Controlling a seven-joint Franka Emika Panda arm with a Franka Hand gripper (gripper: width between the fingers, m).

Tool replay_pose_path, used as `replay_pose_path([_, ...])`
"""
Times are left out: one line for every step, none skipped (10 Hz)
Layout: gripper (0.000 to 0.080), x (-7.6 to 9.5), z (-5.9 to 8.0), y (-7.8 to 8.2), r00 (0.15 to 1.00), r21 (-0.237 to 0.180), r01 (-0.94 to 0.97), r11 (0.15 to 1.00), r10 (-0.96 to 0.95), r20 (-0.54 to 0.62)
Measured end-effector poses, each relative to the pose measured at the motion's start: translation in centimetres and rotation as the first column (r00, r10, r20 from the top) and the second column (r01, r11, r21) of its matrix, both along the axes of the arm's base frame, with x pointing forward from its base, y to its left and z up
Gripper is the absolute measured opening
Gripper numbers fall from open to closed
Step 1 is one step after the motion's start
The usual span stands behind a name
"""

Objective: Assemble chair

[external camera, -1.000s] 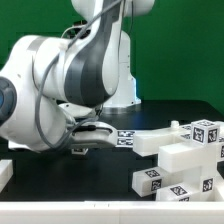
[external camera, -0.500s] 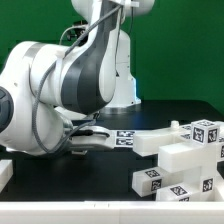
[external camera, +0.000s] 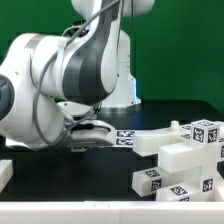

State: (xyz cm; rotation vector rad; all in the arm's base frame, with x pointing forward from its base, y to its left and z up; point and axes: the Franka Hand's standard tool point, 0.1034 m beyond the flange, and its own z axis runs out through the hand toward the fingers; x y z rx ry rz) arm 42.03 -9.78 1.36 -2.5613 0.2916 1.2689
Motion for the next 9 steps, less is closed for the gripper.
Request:
replay_pose_path([0.0279, 1.8, 0.8, -0.3, 0.988, -0.033, -0.006, 0.999, 0.011, 0.153])
replay_pose_path([0.0279, 1.8, 1.6, -0.4, 0.967, -0.044, -0.003, 0.999, 0.014, 0.254])
replay_pose_path([0.0279, 1.8, 1.5, -0.9, 0.931, -0.085, -0.005, 0.996, 0.036, 0.364])
replay_pose_path([0.0281, 1.2, 1.4, -1.1, 0.881, -0.133, -0.011, 0.991, 0.073, 0.467])
replay_pose_path([0.0281, -0.1, 0.9, -1.1, 0.848, -0.171, 0.009, 0.985, 0.083, 0.524])
replay_pose_path([0.0281, -0.3, 0.6, -1.5, 0.813, -0.203, 0.023, 0.979, 0.1, 0.573])
replay_pose_path([0.0281, -0.6, 0.0, -1.7, 0.765, -0.243, 0.07, 0.968, 0.104, 0.635])
replay_pose_path([0.0281, -0.9, 0.1, -1.7, 0.722, -0.269, 0.109, 0.957, 0.109, 0.683])
replay_pose_path([0.0281, -1.0, 0.2, -2.3, 0.673, -0.305, 0.134, 0.943, 0.139, 0.726])
